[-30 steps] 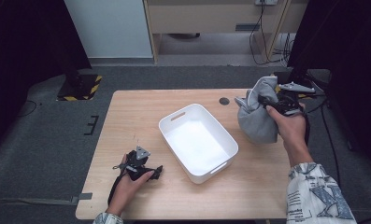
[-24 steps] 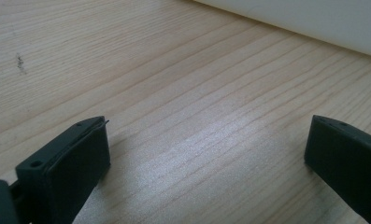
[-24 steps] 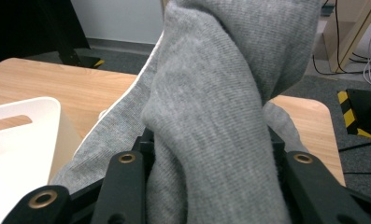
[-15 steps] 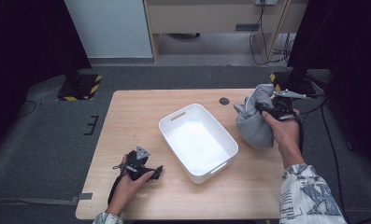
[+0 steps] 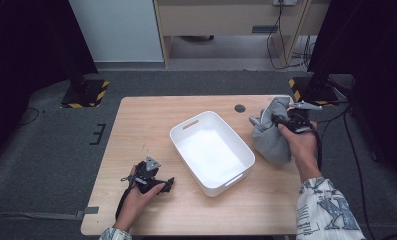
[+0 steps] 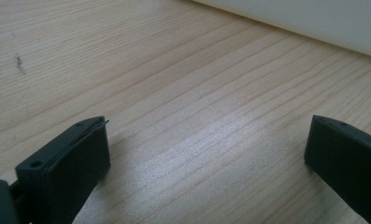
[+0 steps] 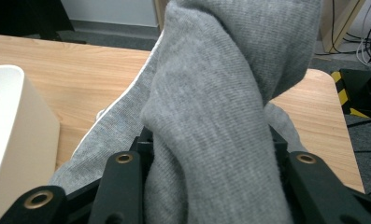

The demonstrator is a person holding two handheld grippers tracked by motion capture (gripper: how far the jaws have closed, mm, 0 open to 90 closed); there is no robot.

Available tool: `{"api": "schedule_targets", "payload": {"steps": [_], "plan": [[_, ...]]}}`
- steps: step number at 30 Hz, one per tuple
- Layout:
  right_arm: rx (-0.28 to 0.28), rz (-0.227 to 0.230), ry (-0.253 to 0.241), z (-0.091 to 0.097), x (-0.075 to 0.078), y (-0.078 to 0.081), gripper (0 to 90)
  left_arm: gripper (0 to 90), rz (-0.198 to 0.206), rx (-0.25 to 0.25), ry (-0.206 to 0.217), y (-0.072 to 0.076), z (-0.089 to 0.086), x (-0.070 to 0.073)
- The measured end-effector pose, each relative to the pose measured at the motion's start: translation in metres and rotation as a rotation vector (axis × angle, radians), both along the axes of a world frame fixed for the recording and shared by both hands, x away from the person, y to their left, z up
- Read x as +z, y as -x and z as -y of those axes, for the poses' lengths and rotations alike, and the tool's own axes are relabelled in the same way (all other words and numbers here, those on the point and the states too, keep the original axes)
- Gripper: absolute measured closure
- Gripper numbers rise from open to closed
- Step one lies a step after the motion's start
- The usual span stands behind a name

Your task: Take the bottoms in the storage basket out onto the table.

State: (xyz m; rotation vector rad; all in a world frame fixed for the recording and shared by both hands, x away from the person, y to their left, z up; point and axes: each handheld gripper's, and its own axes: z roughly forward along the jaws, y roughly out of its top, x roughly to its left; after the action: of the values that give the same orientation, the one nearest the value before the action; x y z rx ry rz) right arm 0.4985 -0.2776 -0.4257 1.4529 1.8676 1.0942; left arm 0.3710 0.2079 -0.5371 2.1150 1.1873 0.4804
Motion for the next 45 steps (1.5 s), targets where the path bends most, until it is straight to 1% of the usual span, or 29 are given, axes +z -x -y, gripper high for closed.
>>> {"api": "schedule_targets", "payload": {"steps": [3, 4, 8, 10, 11, 12, 19, 21, 22, 24, 25, 29, 32, 34, 36, 38, 39, 40, 45], "plan": [[-0.004, 0.0, -0.002, 0.0, -0.002, 0.0, 56.1, 0.0, 0.0, 0.0, 0.0, 0.0, 0.0, 0.0], [-0.01, -0.009, 0.0, -0.001, -0.005, -0.001, 55.5, 0.0, 0.0, 0.0, 0.0, 0.0, 0.0, 0.0], [-0.015, -0.02, -0.001, -0.002, -0.01, -0.002, 55.2, 0.0, 0.0, 0.0, 0.0, 0.0, 0.0, 0.0], [-0.018, -0.027, 0.004, -0.003, -0.016, -0.003, 54.7, 0.0, 0.0, 0.0, 0.0, 0.0, 0.0, 0.0], [-0.018, -0.027, 0.004, -0.003, -0.016, -0.003, 54.7, 0.0, 0.0, 0.0, 0.0, 0.0, 0.0, 0.0], [-0.026, -0.035, 0.003, -0.003, -0.02, -0.004, 54.1, 0.0, 0.0, 0.0, 0.0, 0.0, 0.0, 0.0], [-0.033, -0.058, 0.01, -0.005, -0.029, -0.006, 53.4, 0.0, 0.0, 0.0, 0.0, 0.0, 0.0, 0.0], [-0.037, -0.064, 0.001, -0.004, -0.03, -0.006, 53.3, 0.0, 0.0, -0.002, 0.0, 0.0, 0.0, 0.0], [-0.043, -0.076, 0.0, -0.003, -0.035, -0.007, 53.0, 0.0, -0.001, -0.002, 0.0, 0.0, 0.0, 0.0], [-0.044, -0.081, 0.0, -0.003, -0.036, -0.007, 52.8, 0.0, 0.0, -0.003, 0.0, 0.0, 0.0, 0.0], [-0.047, -0.093, 0.003, -0.004, -0.04, -0.007, 52.1, 0.0, -0.001, -0.004, 0.0, 0.0, 0.0, 0.0], [-0.047, -0.096, 0.004, -0.005, -0.043, -0.008, 50.1, 0.0, -0.001, -0.005, 0.0, 0.0, 0.0, 0.0], [-0.074, -0.107, 0.013, -0.007, -0.046, -0.009, 43.7, 0.0, 0.0, -0.006, -0.001, 0.0, 0.001, 0.0], [-0.094, -0.119, 0.003, -0.007, -0.046, -0.009, 39.0, 0.0, 0.0, -0.006, -0.001, 0.001, 0.001, 0.0], [-0.099, -0.129, 0.011, -0.006, -0.047, -0.01, 33.3, 0.0, 0.0, -0.006, -0.001, 0.001, 0.001, 0.0], [-0.101, -0.134, 0.004, -0.006, -0.048, -0.011, 27.1, 0.0, 0.0, -0.006, -0.001, 0.001, 0.001, 0.0], [-0.101, -0.134, 0.004, -0.006, -0.048, -0.011, 27.1, 0.0, 0.0, -0.006, -0.001, 0.001, 0.001, 0.0], [-0.097, -0.126, 0.004, -0.006, -0.047, -0.01, 21.9, 0.0, 0.0, -0.007, -0.001, 0.001, 0.001, 0.0], [-0.093, -0.105, -0.012, -0.007, -0.043, -0.01, 12.3, 0.0, 0.0, -0.006, -0.001, 0.001, 0.001, 0.0]]}}
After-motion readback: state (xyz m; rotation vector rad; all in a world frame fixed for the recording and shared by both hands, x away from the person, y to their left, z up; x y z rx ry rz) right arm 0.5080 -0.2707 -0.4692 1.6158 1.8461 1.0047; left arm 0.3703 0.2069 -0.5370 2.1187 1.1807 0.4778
